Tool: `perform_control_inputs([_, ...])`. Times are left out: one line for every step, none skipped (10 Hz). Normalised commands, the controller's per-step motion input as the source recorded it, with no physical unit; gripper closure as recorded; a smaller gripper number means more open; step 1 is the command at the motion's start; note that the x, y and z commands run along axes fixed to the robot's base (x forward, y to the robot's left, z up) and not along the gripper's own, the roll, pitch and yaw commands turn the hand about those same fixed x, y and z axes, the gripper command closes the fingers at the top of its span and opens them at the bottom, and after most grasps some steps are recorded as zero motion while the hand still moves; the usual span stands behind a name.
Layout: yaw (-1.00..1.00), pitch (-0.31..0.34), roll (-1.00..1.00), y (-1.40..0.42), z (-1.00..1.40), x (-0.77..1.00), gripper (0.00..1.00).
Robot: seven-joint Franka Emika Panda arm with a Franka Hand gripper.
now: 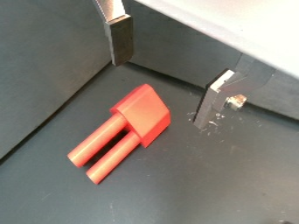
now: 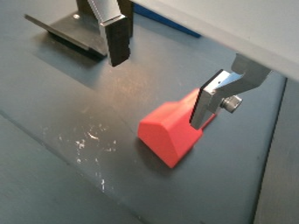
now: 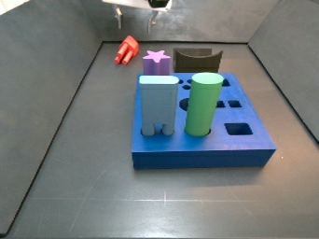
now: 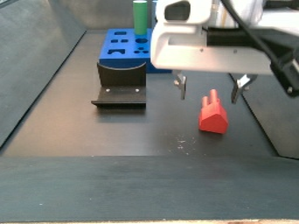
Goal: Pick up the 3 prong object. Move up. Rotate the 3 prong object. Place the 3 prong object on the fixture. Regrasp the 3 prong object. Move to above the board. Insert the 3 prong object.
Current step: Pick up the 3 prong object.
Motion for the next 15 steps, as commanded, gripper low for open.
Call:
perform_control_inputs([-0.18, -0.080, 0.00, 0.00, -0.39, -0.09, 0.00])
perform_control_inputs([-0.17, -0.063, 0.00, 0.00, -0.49, -0.07, 0.00])
perform_control_inputs([-0.13, -0.046, 0.00, 0.00, -0.43, -0.14, 0.00])
perform_control_inputs([-0.02, -0.004, 0.03, 0.00, -0.41, -0.19, 0.00])
perform_control_inputs([0.00, -0.010, 0.07, 0.00, -0.43, -0.28, 0.00])
perform_control_inputs([0.00, 0.000, 0.09, 0.00, -0.47, -0.27, 0.00])
perform_control_inputs([0.00, 0.000, 0.10, -0.02, -0.50, -0.33, 0.00])
perform_control_inputs([0.00, 0.000, 0.00, 0.00, -0.06, -0.22, 0.00])
perform_control_inputs([0.00, 0.000, 0.00, 0.00, 0.00, -0.02, 0.00])
perform_control_inputs([0.00, 0.000, 0.01, 0.00, 0.00, 0.00, 0.00])
perform_control_inputs([0.00, 0.000, 0.00, 0.00, 0.00, 0.00, 0.00])
perform_control_inputs([0.00, 0.000, 0.00, 0.00, 0.00, 0.00, 1.00])
perform_control_inputs([0.00, 0.000, 0.00, 0.00, 0.00, 0.00, 1.00])
perform_control_inputs([0.00, 0.000, 0.00, 0.00, 0.00, 0.00, 1.00])
perform_control_inputs([0.00, 0.000, 0.00, 0.00, 0.00, 0.00, 1.00])
